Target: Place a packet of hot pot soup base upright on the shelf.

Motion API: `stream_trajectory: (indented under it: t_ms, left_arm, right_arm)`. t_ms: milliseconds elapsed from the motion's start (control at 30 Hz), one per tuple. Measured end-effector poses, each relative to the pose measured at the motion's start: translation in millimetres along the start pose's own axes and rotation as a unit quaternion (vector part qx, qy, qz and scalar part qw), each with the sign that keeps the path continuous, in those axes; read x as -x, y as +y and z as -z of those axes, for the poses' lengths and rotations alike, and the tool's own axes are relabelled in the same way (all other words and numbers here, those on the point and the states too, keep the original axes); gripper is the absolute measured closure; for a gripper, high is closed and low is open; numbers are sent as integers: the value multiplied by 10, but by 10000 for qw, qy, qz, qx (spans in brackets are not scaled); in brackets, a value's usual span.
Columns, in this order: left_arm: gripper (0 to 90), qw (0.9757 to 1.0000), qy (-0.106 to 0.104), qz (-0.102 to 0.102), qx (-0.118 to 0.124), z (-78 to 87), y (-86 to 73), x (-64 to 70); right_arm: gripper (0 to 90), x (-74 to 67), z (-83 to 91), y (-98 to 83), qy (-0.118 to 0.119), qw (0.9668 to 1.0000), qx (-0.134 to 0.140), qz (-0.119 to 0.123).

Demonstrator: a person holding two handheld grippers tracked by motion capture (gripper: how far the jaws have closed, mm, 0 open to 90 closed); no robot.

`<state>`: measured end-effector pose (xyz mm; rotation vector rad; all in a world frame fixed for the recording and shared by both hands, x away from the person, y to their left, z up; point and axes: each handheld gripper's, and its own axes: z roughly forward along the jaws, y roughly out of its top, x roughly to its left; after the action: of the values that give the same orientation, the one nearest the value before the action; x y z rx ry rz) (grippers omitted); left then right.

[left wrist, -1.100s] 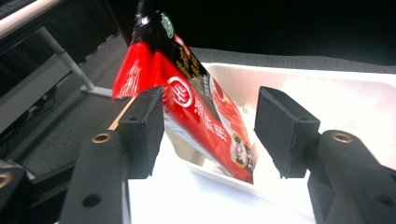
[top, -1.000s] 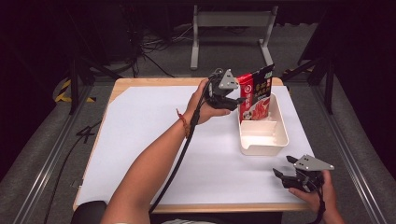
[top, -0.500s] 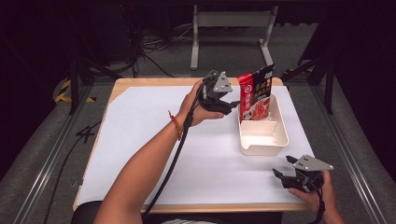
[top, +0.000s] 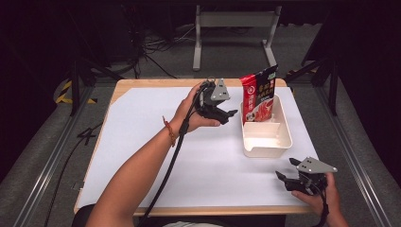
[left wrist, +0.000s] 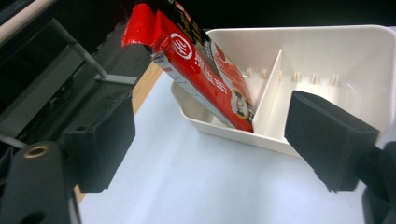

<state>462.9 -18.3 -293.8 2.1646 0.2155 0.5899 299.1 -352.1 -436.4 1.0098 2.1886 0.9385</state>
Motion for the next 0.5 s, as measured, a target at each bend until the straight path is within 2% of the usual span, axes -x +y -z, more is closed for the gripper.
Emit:
stream_trajectory:
  t_ms: [100, 167, 333, 500]
  left_arm:
    - [136, 10000, -1, -6, -42, 18, -17, 3]
    - [132, 9999, 35, 65, -94, 66, -68, 19]
    - [85, 9999, -69, -32, -136, 133, -172, 43]
    - [86, 9996, 48, -109, -260, 197, -294, 84]
  right_arm:
    - [287, 3, 1, -1, -1, 10000, 4, -8]
    - [287, 3, 4, -1, -10, 10000, 18, -7]
    - [286, 1, 6, -2, -9, 10000, 15, -16]
    - [286, -4, 1, -1, -8, 10000, -3, 10]
